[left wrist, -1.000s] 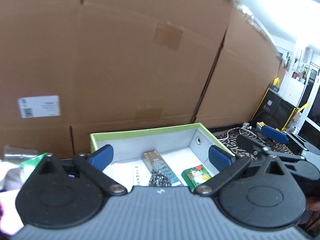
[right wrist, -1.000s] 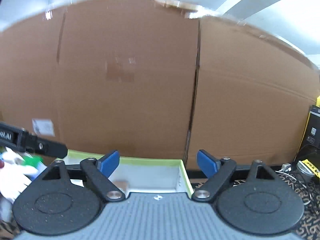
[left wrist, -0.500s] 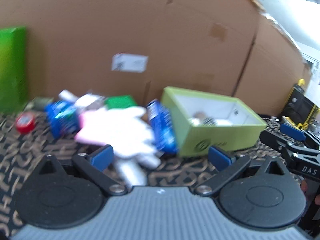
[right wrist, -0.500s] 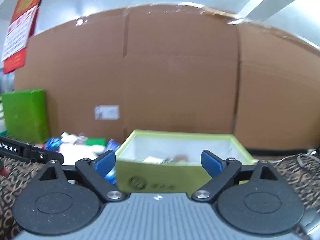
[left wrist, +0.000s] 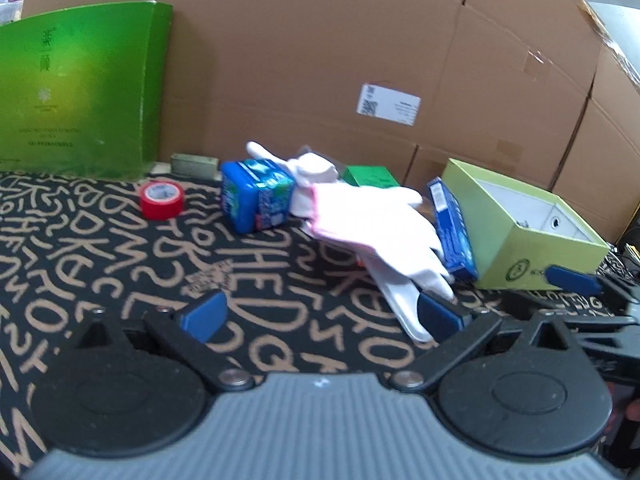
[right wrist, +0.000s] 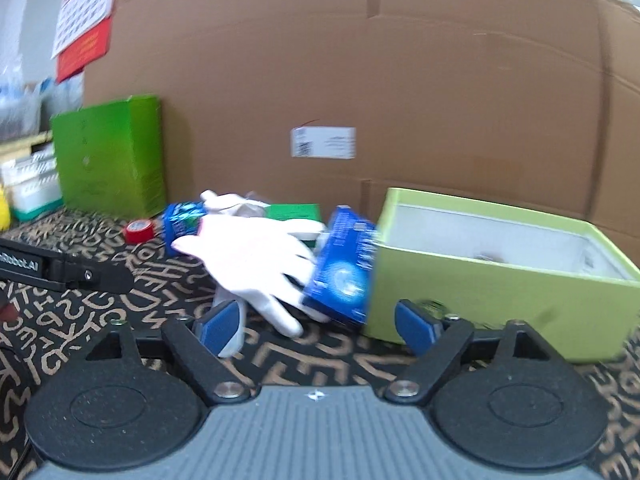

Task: Organize objects
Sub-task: 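Grasp the cotton swab bag with the left tool while the right tool grasps the white glove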

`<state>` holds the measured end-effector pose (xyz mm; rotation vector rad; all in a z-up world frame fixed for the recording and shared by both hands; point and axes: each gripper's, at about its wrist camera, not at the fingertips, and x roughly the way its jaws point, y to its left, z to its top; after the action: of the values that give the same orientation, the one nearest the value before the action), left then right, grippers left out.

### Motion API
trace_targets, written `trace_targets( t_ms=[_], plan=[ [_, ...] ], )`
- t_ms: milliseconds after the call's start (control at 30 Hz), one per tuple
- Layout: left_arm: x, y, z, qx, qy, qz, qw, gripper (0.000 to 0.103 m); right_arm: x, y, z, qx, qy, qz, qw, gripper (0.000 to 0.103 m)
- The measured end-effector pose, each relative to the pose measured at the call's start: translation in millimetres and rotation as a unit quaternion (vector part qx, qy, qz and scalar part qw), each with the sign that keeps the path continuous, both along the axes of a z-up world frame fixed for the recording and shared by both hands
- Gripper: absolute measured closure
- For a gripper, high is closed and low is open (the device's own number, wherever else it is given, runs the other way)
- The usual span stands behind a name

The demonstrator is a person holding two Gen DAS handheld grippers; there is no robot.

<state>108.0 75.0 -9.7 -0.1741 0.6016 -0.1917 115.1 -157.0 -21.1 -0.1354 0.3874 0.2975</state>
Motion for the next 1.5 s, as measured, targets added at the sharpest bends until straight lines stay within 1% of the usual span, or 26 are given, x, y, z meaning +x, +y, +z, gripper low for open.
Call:
trace_targets(
  t_ms=[133, 200, 267, 300, 333, 400, 433, 467, 633, 700, 800, 933, 1033, 1100, 1167, 1200, 1233, 1267, 1300, 1333, 1367, 1400, 1433, 1467, 1500],
  plan=[
    [2.4, 7.4, 0.7, -0.002, -0.006, -0.004, 1.0000, 0.000, 27.8, 36.7, -8.6, -0.056, 0.002, 0.033, 0.998, 0.027],
    [2.6, 10.6, -0.5, -0.003, -0.007, -0.004, 1.0000, 0.000, 41.2, 51.3, -14.2, -0.073, 0.007, 0.046, 0.996, 0.031],
    [3.1, 14.8, -1.6, -0.007, -0.006, -0.005, 0.9999, 0.000, 51.1, 61.2, -17.9, -0.082, 0.008, 0.051, 0.995, 0.040],
    [3.6, 16.2, -1.9, -0.009, -0.005, -0.004, 0.9999, 0.000, 55.6, 65.2, -19.5, -0.086, 0.007, 0.047, 0.995, 0.043],
    [4.1, 17.9, -2.7, -0.012, -0.004, -0.005, 0.9999, 0.000, 59.5, 67.7, -20.2, -0.088, 0.006, 0.042, 0.995, 0.048],
    [5.7, 19.9, -3.3, -0.015, -0.001, -0.006, 0.9999, 0.000, 61.8, 66.2, -18.1, -0.076, 0.006, 0.034, 0.997, 0.069],
    [5.9, 20.8, -3.5, -0.016, -0.001, -0.007, 0.9998, 0.000, 60.1, 62.9, -15.2, -0.066, 0.004, 0.026, 0.997, 0.089],
    [6.0, 21.5, -3.9, -0.017, -0.002, -0.009, 0.9998, 0.000, 56.0, 58.6, -11.7, -0.056, -0.004, 0.019, 0.998, 0.094],
    [12.7, 16.5, -8.8, -0.019, 0.010, -0.020, 0.9996, 0.000, 19.2, 27.8, 15.5, -0.012, -0.046, 0.006, 0.999, 0.095],
    [16.0, 11.5, -10.1, -0.020, 0.014, -0.026, 0.9994, 0.000, 2.5, 13.4, 25.3, 0.003, -0.053, 0.007, 0.999, 0.095],
    [20.9, 1.2, -10.5, -0.021, 0.017, -0.035, 0.9990, 0.000, -18.9, -5.3, 31.9, 0.010, -0.058, 0.001, 0.998, 0.095],
    [31.5, -19.4, -12.0, -0.018, 0.018, -0.051, 0.9984, 0.000, -33.2, -25.5, 29.0, 0.024, -0.051, -0.025, 0.998, 0.095],
    [43.9, -41.9, -15.1, 0.003, 0.018, -0.068, 0.9975, 0.000, -37.0, -36.0, 21.3, 0.036, -0.037, -0.034, 0.998, 0.095],
    [55.3, -57.0, -19.6, 0.026, 0.025, -0.058, 0.9977, 0.000, -39.6, -39.3, 15.9, 0.037, -0.030, -0.035, 0.998, 0.095],
    [68.0, -65.1, -25.1, 0.031, 0.040, -0.051, 0.9974, 0.000, -42.7, -41.7, 12.0, 0.037, -0.026, -0.033, 0.998, 0.095],
    [72.9, -67.5, -27.7, 0.031, 0.045, -0.046, 0.9975, 0.003, -43.7, -42.4, 10.7, 0.038, -0.023, -0.032, 0.999, 0.095],
    [77.8, -68.8, -30.5, 0.034, 0.051, -0.042, 0.9973, 0.014, -44.9, -43.3, 9.5, 0.038, -0.020, -0.029, 0.999, 0.095],
    [81.8, -70.1, -33.1, 0.037, 0.060, -0.042, 0.9966, 0.019, -46.0, -43.5, 8.6, 0.038, -0.017, -0.026, 0.999, 0.095],
    [83.3, -68.5, -33.8, 0.028, 0.057, -0.046, 0.9969, 0.024, -46.9, -43.7, 7.7, 0.037, -0.015, -0.022, 0.999, 0.095],
    [83.2, -66.6, -33.2, 0.021, 0.056, -0.053, 0.9968, 0.033, -48.4, -43.8, 6.9, 0.036, -0.012, -0.019, 0.999, 0.094],
    [81.8, -65.8, -31.5, 0.020, 0.056, -0.057, 0.9966, 0.037, -49.4, -43.4, 5.6, 0.033, -0.010, -0.016, 0.999, 0.094],
    [79.1, -65.3, -29.7, 0.023, 0.055, -0.062, 0.9963, 0.046, -49.9, -42.7, 4.2, 0.030, -0.006, -0.013, 0.999, 0.094],
    [75.8, -65.0, -28.1, 0.029, 0.053, -0.069, 0.9958, 0.057, -50.3, -41.8, 2.4, 0.026, -0.001, -0.010, 1.000, 0.094],
    [72.4, -63.8, -26.8, 0.033, 0.055, -0.076, 0.9951, 0.063, -50.5, -41.3, 0.5, 0.024, 0.002, -0.008, 1.000, 0.094],
    [68.7, -61.6, -26.2, 0.034, 0.058, -0.082, 0.9944, 0.066, -50.5, -41.4, -1.7, 0.022, 0.005, -0.006, 1.000, 0.094]
  ],
)
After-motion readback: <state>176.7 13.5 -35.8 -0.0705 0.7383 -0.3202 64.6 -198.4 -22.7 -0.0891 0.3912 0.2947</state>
